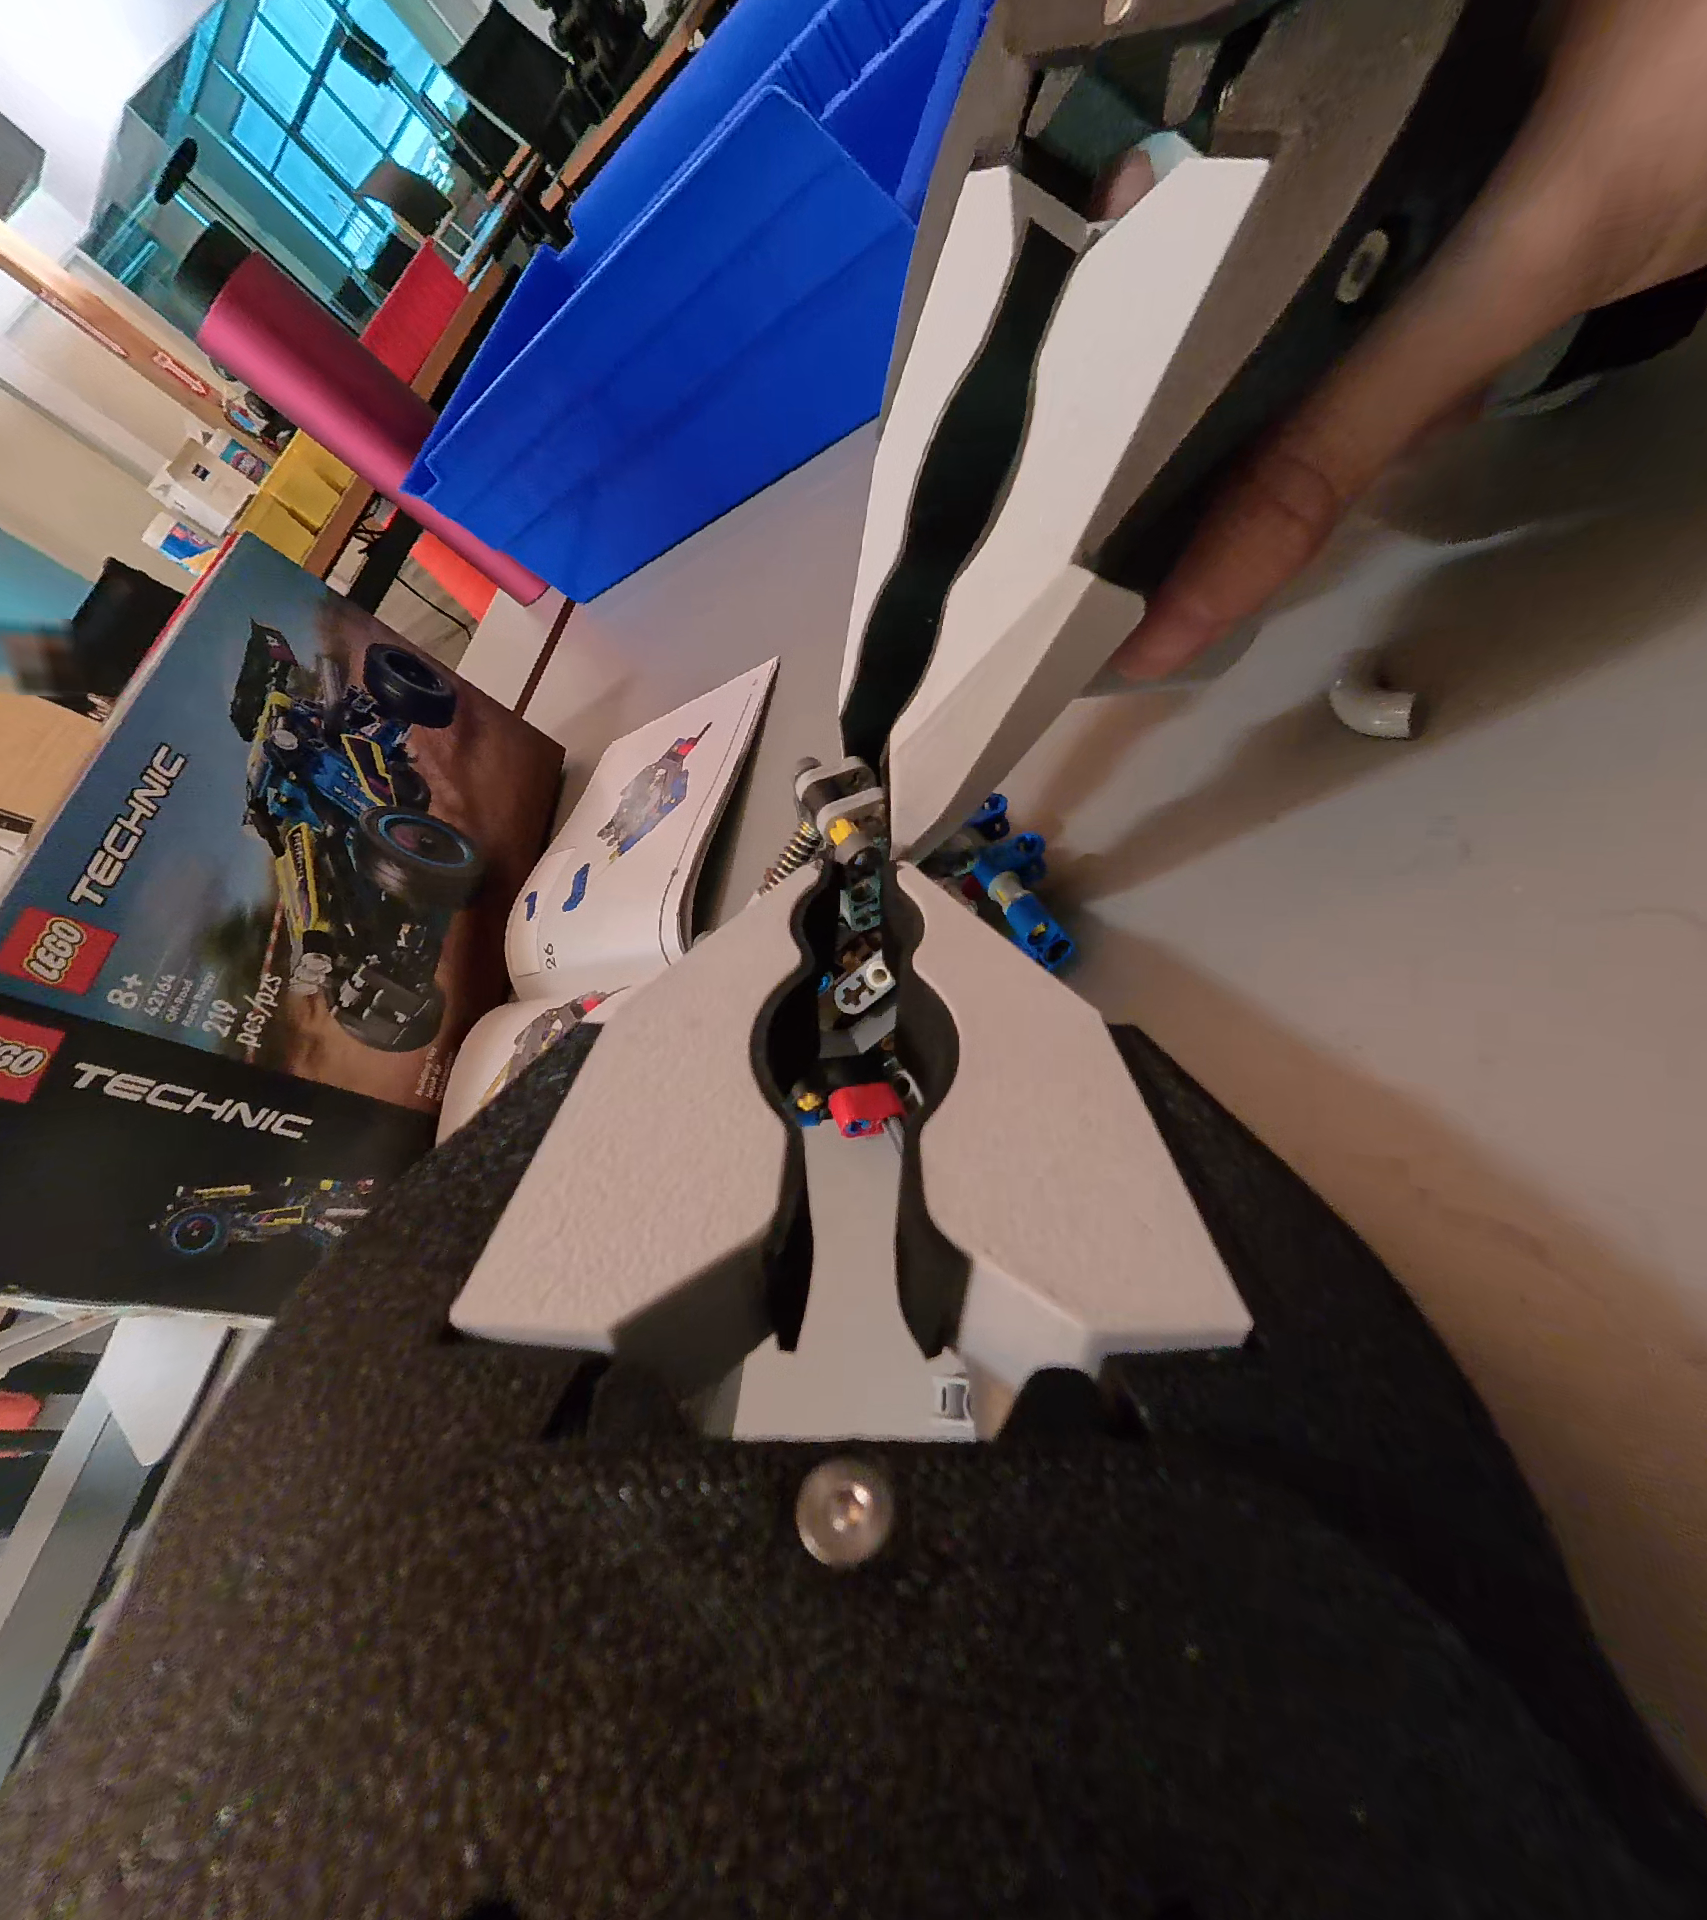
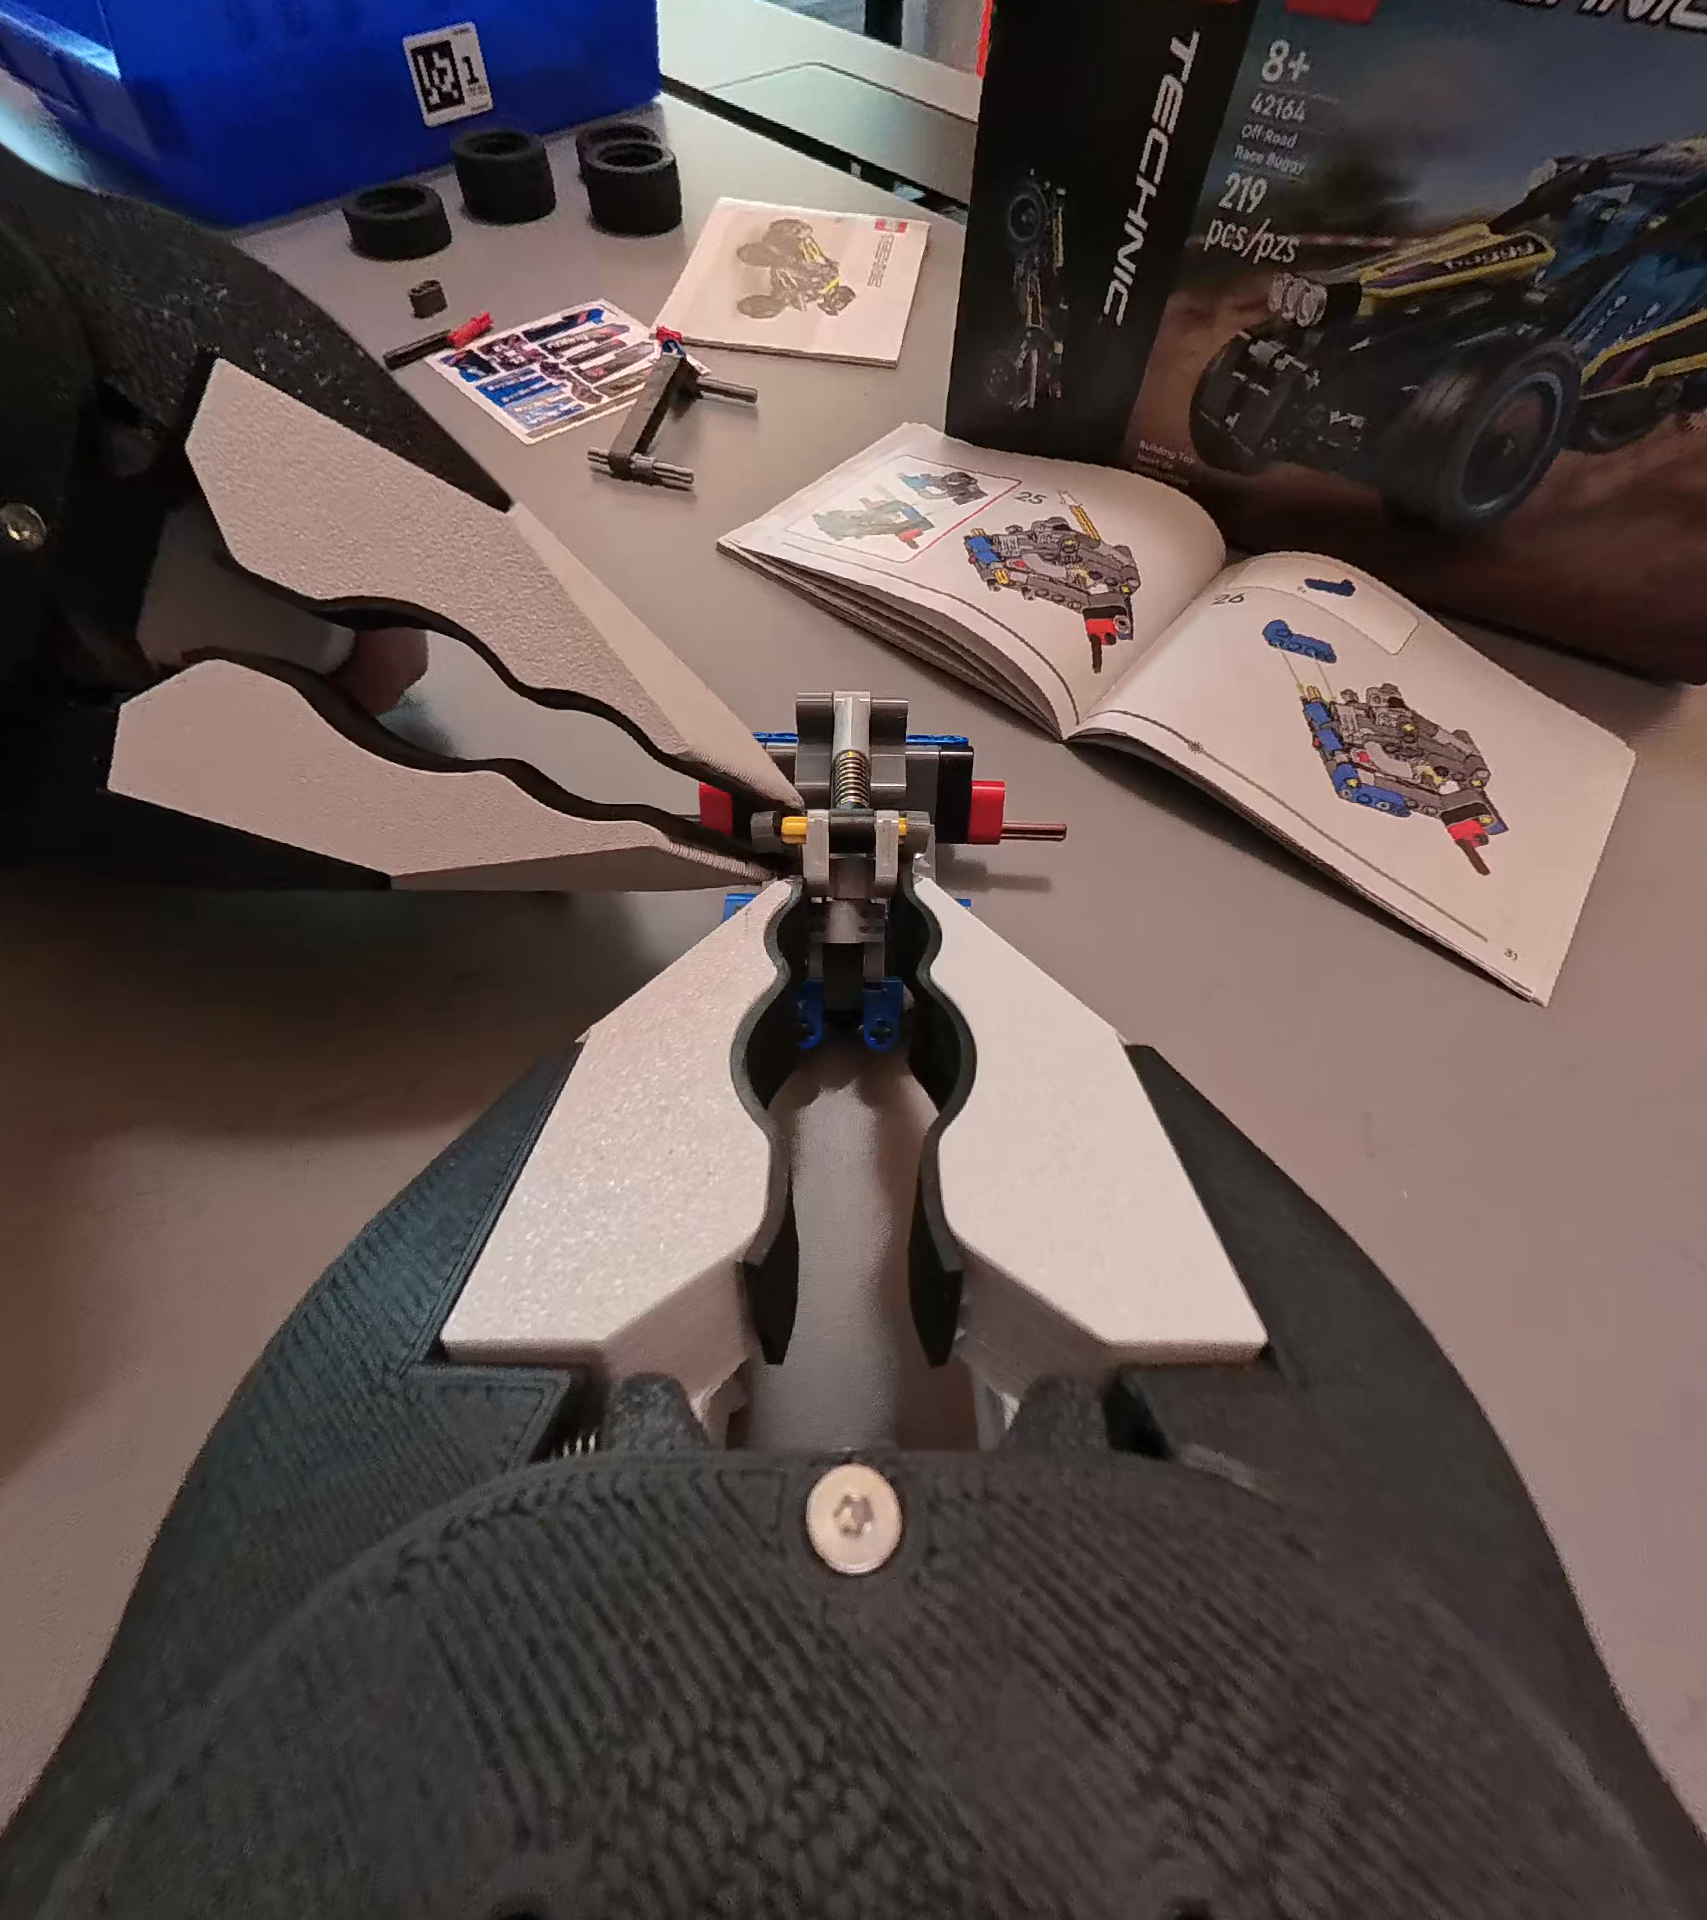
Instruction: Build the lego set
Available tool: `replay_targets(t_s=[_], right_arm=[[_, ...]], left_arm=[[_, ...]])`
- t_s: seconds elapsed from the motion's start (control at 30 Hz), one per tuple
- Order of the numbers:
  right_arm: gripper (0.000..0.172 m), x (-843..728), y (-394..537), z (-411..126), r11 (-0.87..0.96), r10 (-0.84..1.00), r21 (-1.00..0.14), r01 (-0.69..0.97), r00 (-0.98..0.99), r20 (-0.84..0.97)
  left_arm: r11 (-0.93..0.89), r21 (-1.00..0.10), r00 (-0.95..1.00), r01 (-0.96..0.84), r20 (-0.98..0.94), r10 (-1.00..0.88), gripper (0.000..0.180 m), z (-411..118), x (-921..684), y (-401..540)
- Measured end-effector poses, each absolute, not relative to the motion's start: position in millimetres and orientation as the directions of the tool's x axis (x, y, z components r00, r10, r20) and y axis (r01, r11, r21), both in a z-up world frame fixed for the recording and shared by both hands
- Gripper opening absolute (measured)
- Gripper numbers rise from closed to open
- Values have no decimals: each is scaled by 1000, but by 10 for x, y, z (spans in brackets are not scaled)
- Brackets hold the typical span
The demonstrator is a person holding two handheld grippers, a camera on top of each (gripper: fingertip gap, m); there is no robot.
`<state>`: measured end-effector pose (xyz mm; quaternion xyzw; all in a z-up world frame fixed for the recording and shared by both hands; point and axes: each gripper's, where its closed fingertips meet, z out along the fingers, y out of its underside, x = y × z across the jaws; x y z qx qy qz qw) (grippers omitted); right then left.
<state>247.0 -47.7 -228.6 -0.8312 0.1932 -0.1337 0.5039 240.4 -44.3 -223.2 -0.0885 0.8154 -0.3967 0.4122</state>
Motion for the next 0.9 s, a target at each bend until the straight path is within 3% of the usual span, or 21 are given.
replay_targets(t_s=[0.17,0.33,0.67,0.73,0.8,0.9], right_arm=[[14,2454,-487,-2289,-427,-443,-879,-212,896,0],[13,2448,-523,-2300,-575,-396,-796,-189,916,69],[13,2479,-624,-2303,-908,-217,-413,-70,922,322],[13,2485,-588,-2263,-895,-214,-445,-34,908,360],[14,2484,-551,-2231,-836,-255,-548,-36,909,331],[26,2454,-520,-2222,-738,-304,-672,-52,915,263]], left_arm=[[712,-672,-621,205,-652,-436,5,-2247,2406,-442],[727,-662,-613,186,-656,-440,5,-2267,2418,-463],[751,-631,-573,191,-693,-437,4,-2243,2414,-516],[748,-635,-563,194,-696,-444,4,-2218,2424,-494],[722,-668,-578,180,-666,-472,4,-2204,2431,-481],[694,-704,-603,153,-623,-499,4,-2220,2443,-470]])
